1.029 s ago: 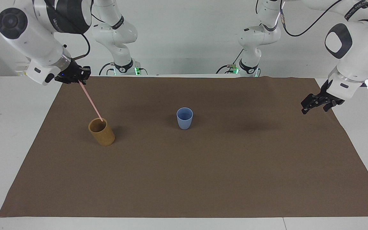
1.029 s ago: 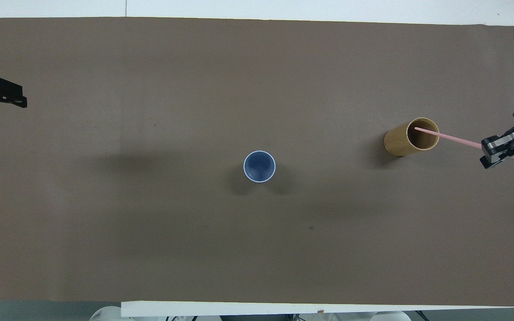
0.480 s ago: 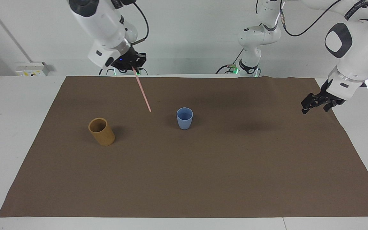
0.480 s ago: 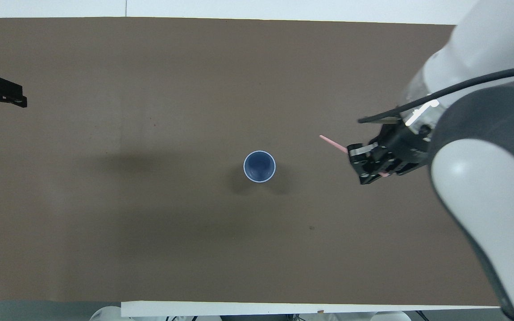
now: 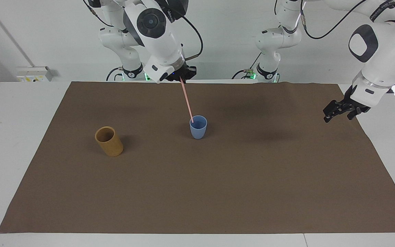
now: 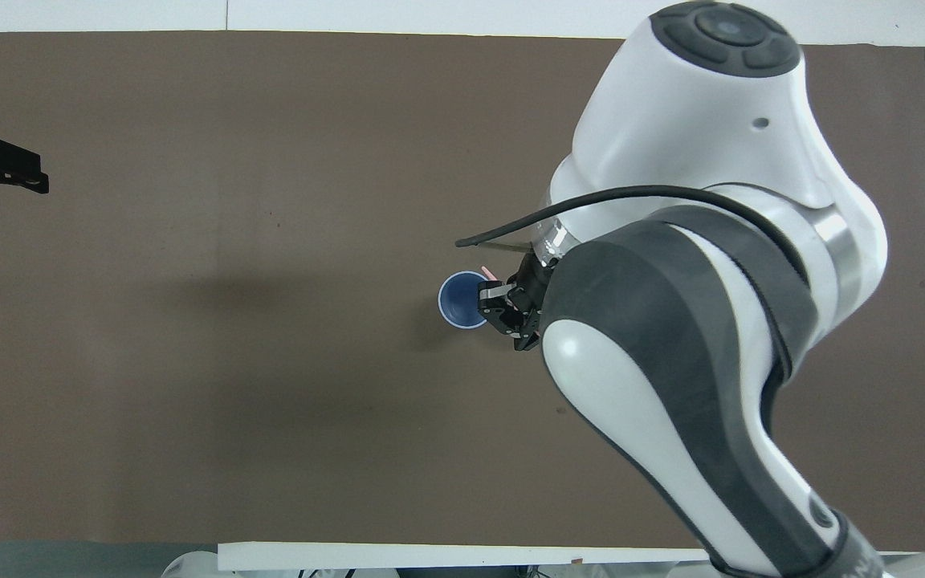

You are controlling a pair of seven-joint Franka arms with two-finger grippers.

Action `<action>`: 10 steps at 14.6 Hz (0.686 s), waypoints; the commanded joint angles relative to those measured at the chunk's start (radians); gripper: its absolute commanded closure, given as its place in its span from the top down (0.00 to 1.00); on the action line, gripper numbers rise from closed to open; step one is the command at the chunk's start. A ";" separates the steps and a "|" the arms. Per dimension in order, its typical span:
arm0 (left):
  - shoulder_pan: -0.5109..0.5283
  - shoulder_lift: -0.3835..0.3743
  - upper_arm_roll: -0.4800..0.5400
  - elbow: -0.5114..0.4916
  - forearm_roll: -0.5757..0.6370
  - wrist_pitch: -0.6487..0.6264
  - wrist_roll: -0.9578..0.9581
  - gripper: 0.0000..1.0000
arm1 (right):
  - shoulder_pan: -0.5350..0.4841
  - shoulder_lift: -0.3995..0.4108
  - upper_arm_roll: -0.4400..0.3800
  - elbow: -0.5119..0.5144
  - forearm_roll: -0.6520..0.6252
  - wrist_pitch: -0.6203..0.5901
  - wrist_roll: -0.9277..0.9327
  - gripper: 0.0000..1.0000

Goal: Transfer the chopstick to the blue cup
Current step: 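Lower the straw into the blue cup and open the right gripper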

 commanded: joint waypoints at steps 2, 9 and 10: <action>-0.007 -0.002 0.004 0.008 0.015 -0.007 0.008 1.00 | -0.005 -0.034 0.007 -0.078 0.051 0.033 0.022 0.00; -0.009 -0.003 0.004 0.009 0.015 -0.012 0.008 1.00 | -0.005 -0.093 0.008 -0.204 0.065 0.095 0.047 0.01; -0.009 -0.003 0.004 0.009 0.013 -0.015 0.008 1.00 | -0.005 -0.097 0.008 -0.211 0.065 0.105 0.047 0.14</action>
